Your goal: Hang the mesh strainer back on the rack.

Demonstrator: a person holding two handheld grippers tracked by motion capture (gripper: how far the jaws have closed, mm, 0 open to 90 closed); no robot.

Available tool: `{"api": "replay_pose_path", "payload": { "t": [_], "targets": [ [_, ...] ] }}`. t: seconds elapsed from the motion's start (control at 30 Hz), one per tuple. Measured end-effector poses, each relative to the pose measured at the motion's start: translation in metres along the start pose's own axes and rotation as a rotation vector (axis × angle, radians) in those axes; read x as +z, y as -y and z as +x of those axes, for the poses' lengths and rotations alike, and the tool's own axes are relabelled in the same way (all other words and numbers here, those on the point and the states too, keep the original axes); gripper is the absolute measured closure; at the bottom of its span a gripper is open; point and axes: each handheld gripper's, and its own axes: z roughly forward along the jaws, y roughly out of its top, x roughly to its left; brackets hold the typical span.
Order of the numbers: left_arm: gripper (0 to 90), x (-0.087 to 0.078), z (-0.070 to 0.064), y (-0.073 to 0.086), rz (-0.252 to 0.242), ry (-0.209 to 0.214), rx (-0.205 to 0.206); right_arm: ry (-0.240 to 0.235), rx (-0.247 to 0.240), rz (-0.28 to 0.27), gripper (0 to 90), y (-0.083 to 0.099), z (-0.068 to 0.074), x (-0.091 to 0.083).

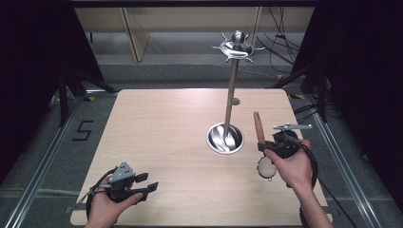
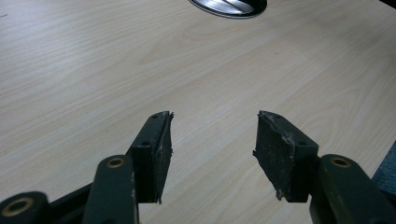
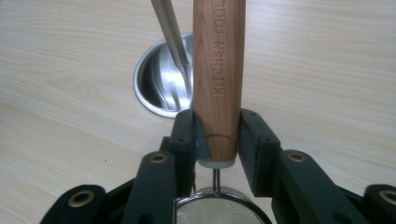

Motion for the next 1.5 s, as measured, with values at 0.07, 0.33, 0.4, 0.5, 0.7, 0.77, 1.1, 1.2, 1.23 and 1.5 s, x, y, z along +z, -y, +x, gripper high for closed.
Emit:
{"api": "replay_pose_path", "payload": {
  "t": [0.07,0.33,0.4,0.5,0.7,0.77,1.1,1.2,1.23,1.5],
  "targets": [
    [44.9,0.0,0.0,0.0,0.0,0.0,0.0,-0.01,0.025,-0.023,69.4,-0.001,0.004,0.0],
    [44.9,0.0,0.001,0.0,0.003,0.002,-0.002,-0.021,-0.004,-0.055,69.3,-0.005,0.005,-0.003],
    [44.9,0.0,0.001,0.0,0.012,0.003,0.003,-0.018,0.024,-0.059,69.4,-0.005,0.008,-0.004],
    [44.9,0.0,0.001,0.0,0.013,0.003,0.003,-0.019,0.0,-0.078,69.4,-0.006,0.007,-0.006],
    [44.8,0.0,0.001,0.0,0.003,-0.001,-0.004,-0.016,-0.042,-0.098,69.4,-0.009,0.007,-0.01],
    [44.8,0.0,0.001,0.0,0.003,-0.001,-0.004,-0.02,-0.057,-0.114,69.4,-0.009,0.006,-0.01],
    [44.8,0.0,0.001,0.0,0.006,0.003,-0.003,-0.022,-0.063,-0.172,69.4,-0.013,0.01,-0.016],
    [44.8,-0.001,0.002,0.0,0.02,0.003,0.012,-0.012,-0.057,-0.192,69.4,-0.014,0.012,-0.017],
    [44.8,0.0,0.001,0.0,0.011,0.004,0.001,-0.013,-0.075,-0.208,69.3,-0.014,0.013,-0.019],
    [44.9,0.0,0.001,0.0,0.002,-0.001,-0.004,-0.005,-0.1,-0.263,69.3,-0.016,0.015,-0.024]
  ]
}}
